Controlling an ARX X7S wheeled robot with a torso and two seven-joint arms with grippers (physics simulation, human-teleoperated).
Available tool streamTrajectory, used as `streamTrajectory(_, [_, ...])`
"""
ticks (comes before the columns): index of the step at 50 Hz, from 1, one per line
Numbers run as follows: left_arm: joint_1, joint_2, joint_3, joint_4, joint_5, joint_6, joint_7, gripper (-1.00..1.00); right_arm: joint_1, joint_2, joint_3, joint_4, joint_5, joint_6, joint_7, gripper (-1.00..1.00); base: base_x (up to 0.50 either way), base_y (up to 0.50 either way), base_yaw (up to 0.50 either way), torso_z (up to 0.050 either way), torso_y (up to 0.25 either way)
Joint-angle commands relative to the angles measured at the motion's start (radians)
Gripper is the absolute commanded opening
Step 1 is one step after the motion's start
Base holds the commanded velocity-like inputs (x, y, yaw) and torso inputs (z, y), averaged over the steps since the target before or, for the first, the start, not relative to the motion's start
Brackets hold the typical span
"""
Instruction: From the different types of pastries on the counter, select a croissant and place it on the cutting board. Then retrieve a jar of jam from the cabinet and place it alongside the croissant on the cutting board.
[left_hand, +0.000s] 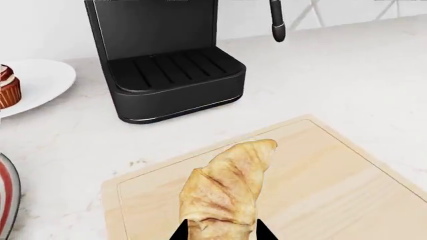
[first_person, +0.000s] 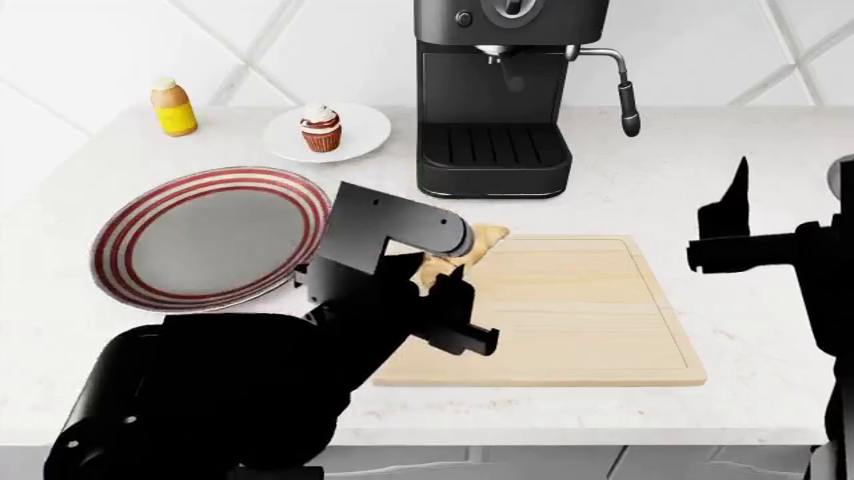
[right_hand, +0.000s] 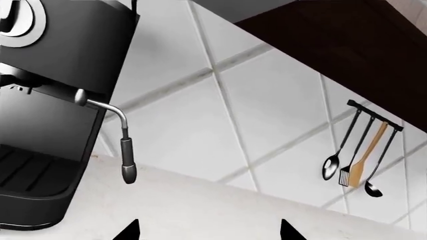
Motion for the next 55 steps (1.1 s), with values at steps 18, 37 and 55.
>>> streamTrajectory(18, [0.025, -0.07, 0.172, -0.106, 0.14, 0.127, 0.104, -1.0, -0.053, -0.015, 0.027, 0.034, 0.006, -0.062, 0.008, 1.0, 0.0, 0.0, 0.0, 0.0, 0.0])
streamTrajectory(37, [-0.015, -0.087, 0.101, -0.098, 0.054, 0.129, 0.068, 1.0, -0.058, -0.016, 0.019, 0.049, 0.004, -0.07, 0.013, 1.0, 0.0, 0.0, 0.0, 0.0, 0.0])
streamTrajectory(55, [-0.193, -0.226, -0.315, 0.004, -0.173, 0.257, 0.037, 1.0, 0.02, -0.019, -0.071, 0.031, -0.029, -0.004, 0.043, 1.0, 0.0, 0.0, 0.0, 0.0, 0.0])
